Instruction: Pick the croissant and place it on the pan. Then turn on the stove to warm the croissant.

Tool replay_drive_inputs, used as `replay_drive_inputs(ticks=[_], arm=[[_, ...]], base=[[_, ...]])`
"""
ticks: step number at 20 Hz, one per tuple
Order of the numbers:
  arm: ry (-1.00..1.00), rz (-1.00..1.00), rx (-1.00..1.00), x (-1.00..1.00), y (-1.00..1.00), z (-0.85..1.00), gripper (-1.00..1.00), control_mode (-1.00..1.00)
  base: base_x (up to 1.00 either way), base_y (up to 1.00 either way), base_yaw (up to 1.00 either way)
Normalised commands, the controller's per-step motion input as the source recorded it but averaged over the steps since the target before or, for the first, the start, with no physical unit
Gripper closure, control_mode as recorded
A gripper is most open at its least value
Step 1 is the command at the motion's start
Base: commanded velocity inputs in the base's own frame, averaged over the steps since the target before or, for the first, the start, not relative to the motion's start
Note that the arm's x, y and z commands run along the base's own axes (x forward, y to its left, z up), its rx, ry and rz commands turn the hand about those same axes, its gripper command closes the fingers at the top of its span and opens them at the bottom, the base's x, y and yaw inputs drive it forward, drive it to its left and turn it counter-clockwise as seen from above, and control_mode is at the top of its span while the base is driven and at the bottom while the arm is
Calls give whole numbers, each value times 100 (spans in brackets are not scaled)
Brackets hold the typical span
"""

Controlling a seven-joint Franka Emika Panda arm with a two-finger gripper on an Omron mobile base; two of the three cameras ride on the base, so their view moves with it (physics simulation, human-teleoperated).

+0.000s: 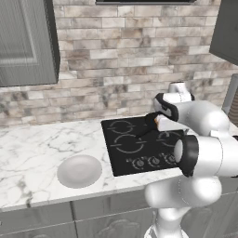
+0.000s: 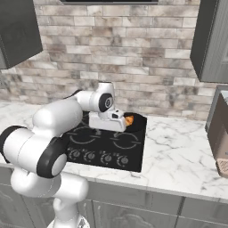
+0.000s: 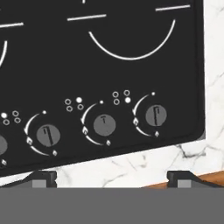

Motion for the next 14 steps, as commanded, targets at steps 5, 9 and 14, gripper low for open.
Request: replay_drive_inputs(ticks=[5,9,14], arm=[[1,17,10,0,0,-1,-100,-100],[1,16,10,0,0,-9,-100,-100],[3,11,3,0,0,-19,-100,-100]], base=[[0,0,0],[0,0,0],[0,0,0]])
